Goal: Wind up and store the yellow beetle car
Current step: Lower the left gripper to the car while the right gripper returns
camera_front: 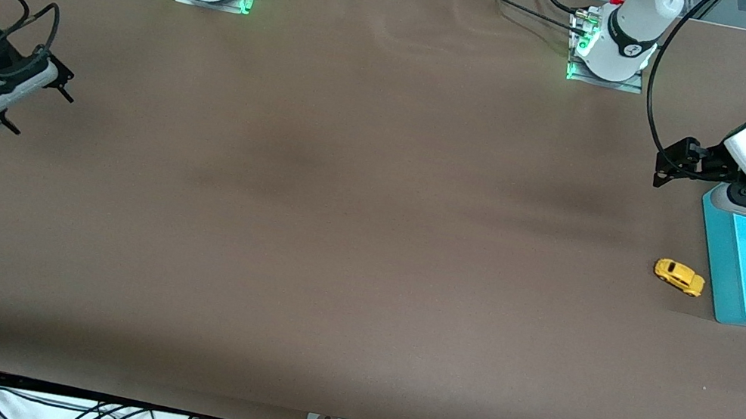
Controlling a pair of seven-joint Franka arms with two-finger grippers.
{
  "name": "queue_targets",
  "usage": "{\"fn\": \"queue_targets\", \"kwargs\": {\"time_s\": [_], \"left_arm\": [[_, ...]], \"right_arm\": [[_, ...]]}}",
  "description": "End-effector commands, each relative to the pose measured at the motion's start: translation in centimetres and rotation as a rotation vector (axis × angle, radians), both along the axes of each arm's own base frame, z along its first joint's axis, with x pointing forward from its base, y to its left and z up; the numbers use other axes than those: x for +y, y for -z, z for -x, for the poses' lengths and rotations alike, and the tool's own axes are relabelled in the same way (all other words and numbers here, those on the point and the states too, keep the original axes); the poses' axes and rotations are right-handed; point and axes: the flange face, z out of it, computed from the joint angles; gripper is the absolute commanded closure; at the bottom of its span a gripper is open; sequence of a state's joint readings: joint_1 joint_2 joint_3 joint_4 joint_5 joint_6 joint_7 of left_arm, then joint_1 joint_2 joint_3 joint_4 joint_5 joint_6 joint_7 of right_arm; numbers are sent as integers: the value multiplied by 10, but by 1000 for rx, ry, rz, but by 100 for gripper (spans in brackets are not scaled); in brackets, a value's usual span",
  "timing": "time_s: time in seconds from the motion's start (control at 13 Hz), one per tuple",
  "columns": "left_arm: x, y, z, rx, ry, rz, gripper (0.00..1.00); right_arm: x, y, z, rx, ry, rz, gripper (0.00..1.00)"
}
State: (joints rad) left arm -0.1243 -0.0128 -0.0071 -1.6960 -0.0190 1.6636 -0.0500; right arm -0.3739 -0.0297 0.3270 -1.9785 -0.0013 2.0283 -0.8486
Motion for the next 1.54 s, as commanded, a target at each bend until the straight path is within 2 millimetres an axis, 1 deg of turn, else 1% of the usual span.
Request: {"fn": "queue_targets", "kwargs": {"time_s": [0.0,0.08,0.15,0.23,0.31,0.38,0.46,0.54,0.62,0.69,0.77,0.85,0.92,1.0,1.15,1.23,1.38,1.46], "left_arm": [[0,-6,-1,2,1,-21,0],[0,-5,-2,4,1,-21,0],[-2,0,-4,11,13,-22,0],[-3,10,-8,32,12,-25,0],[-1,16,-9,55,10,-27,0],[2,24,-10,82,11,-32,0],[7,30,-11,104,46,-31,0],[12,34,-12,118,128,-25,0],[22,37,-13,124,224,-14,0],[36,45,-18,139,296,-3,0],[45,48,-19,143,354,6,0],[61,53,-22,150,408,17,0],[76,66,-26,169,478,34,0],[88,73,-28,177,574,50,0],[111,92,-33,198,713,89,0],[120,105,-33,214,785,112,0],[150,128,-35,234,895,154,0],[156,138,-39,237,987,148,0]], "right_arm": [[0,-16,13,22,226,3,0],[-1,-18,16,41,310,-5,0],[3,-25,17,54,384,-28,0],[5,-29,19,66,448,-49,0],[5,-37,22,75,491,-65,0],[1,-40,24,88,537,-89,0],[1,-44,27,97,565,-101,0],[2,-51,31,99,597,-102,0],[6,-58,33,101,644,-102,0],[12,-67,34,105,705,-103,0],[22,-77,36,100,750,-101,0],[31,-82,37,103,758,-98,0],[37,-83,38,106,750,-90,0],[41,-83,38,107,742,-86,0],[40,-83,36,106,738,-83,0],[39,-86,36,101,737,-85,0],[39,-85,36,110,739,-82,0],[39,-86,36,107,735,-77,0]]}}
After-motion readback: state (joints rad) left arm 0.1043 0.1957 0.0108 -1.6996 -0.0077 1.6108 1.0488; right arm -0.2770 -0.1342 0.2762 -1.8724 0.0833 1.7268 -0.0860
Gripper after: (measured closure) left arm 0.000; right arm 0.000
